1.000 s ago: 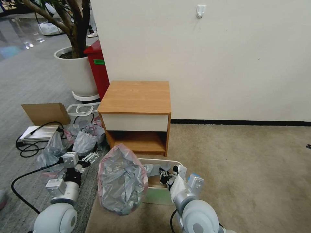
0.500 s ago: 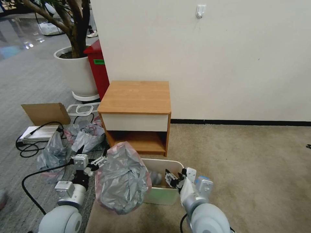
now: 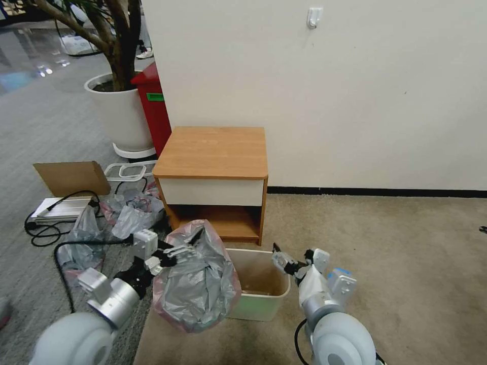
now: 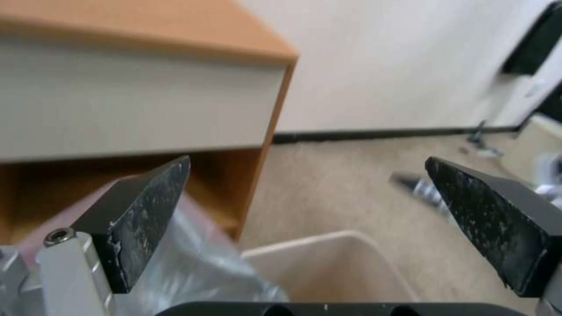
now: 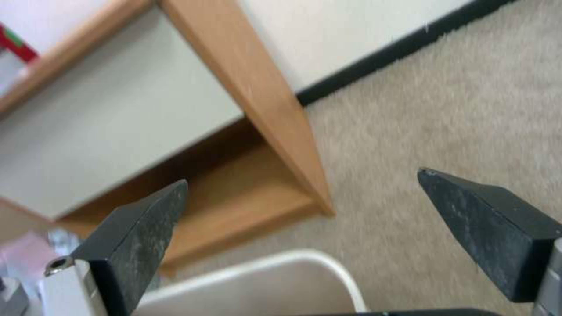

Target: Pick up the garbage bag from the table and place it over the trash can.

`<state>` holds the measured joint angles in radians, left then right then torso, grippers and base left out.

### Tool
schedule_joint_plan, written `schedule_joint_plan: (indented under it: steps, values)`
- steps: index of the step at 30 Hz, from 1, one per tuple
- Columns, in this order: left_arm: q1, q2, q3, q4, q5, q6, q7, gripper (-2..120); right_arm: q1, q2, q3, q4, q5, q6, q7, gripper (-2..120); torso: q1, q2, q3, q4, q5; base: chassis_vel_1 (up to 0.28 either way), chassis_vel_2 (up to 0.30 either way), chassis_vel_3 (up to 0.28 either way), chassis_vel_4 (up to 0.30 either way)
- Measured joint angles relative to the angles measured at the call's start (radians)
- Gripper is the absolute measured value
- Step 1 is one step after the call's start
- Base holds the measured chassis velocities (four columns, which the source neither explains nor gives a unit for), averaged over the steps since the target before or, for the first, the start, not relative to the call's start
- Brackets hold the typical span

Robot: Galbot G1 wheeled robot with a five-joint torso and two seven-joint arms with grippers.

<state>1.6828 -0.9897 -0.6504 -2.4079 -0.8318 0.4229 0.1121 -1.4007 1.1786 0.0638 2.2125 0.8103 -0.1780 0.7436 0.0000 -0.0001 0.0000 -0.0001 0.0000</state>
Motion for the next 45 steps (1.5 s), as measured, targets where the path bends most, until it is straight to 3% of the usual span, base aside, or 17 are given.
schedule_joint_plan:
  steps: [1,2,3,6,7,8,10,14,23,28,36,45]
  values:
    - [0.002,0.003,0.007,-0.002,0.007,0.01,-0.04,100,-0.004,0.011,0.013,0.001,-0.004,0.004,-0.006,100,0.0,0.0,0.0,0.0002,0.0,0.0,0.0,0.0,0.0]
    - [0.004,0.004,0.016,-0.006,0.038,0.044,-0.127,100,-0.018,0.032,0.042,0.004,-0.009,0.012,-0.016,100,0.0,0.0,0.0,0.0002,-0.0001,0.0,0.0,0.0,0.0]
    - [0.004,0.004,0.016,-0.006,0.038,0.044,-0.127,100,-0.018,0.032,0.042,0.004,-0.009,0.012,-0.016,100,0.0,0.0,0.0,0.0002,-0.0001,0.0,0.0,0.0,0.0]
    - [-0.001,-0.004,0.024,-0.016,0.065,0.115,-0.243,100,-0.038,0.051,0.082,0.008,-0.009,0.021,-0.021,100,0.0,0.0,0.0,0.0002,0.0,0.0,0.0,0.0,0.0]
    - [-0.016,-0.011,0.029,-0.019,0.061,0.17,-0.295,100,-0.044,0.054,0.098,0.007,-0.009,0.027,-0.024,100,0.0,0.0,0.0,0.0002,0.0,0.0,0.0,0.0,0.0]
    - [-0.016,-0.011,0.029,-0.019,0.061,0.17,-0.295,100,-0.044,0.054,0.098,0.007,-0.009,0.027,-0.024,100,0.0,0.0,0.0,0.0002,0.0,0.0,0.0,0.0,0.0]
    - [-0.05,-0.03,0.049,-0.017,0.058,0.265,-0.357,100,-0.053,0.06,0.112,0.005,-0.016,0.039,-0.029,100,0.0,0.0,0.0,0.0,0.0,0.0,0.0,0.0,0.0]
    - [-0.062,-0.043,0.069,-0.001,0.064,0.322,-0.361,100,-0.064,0.065,0.11,0.005,-0.032,0.052,-0.041,100,0.0,0.0,0.0,0.0001,0.0,0.0,0.0,0.0,0.0]
    - [-0.105,-0.059,0.116,0.094,0.069,0.324,-0.355,100,-0.074,0.069,0.121,0.004,-0.042,0.07,-0.052,100,0.0,0.0,0.0,0.0002,0.0001,0.0,0.0,0.0,0.0]
    - [-0.185,-0.096,0.182,0.215,0.051,0.319,-0.347,100,-0.101,0.076,0.126,0.008,-0.064,0.089,-0.072,100,0.0,0.0,0.0,0.0001,0.0,0.0,0.0,0.0,0.0]
    - [-0.274,-0.139,0.217,0.279,-0.034,0.316,-0.355,100,-0.123,0.087,0.126,0.016,-0.092,0.101,-0.091,100,0.0,0.0,0.0,0.0,0.0,0.0,0.0,0.0,0.0]
    - [-0.275,-0.139,0.213,0.321,-0.003,0.314,-0.367,100,-0.129,0.091,0.128,0.014,-0.099,0.107,-0.099,100,0.0,0.0,0.0,0.0001,0.0,0.0,0.0,0.0,0.0]
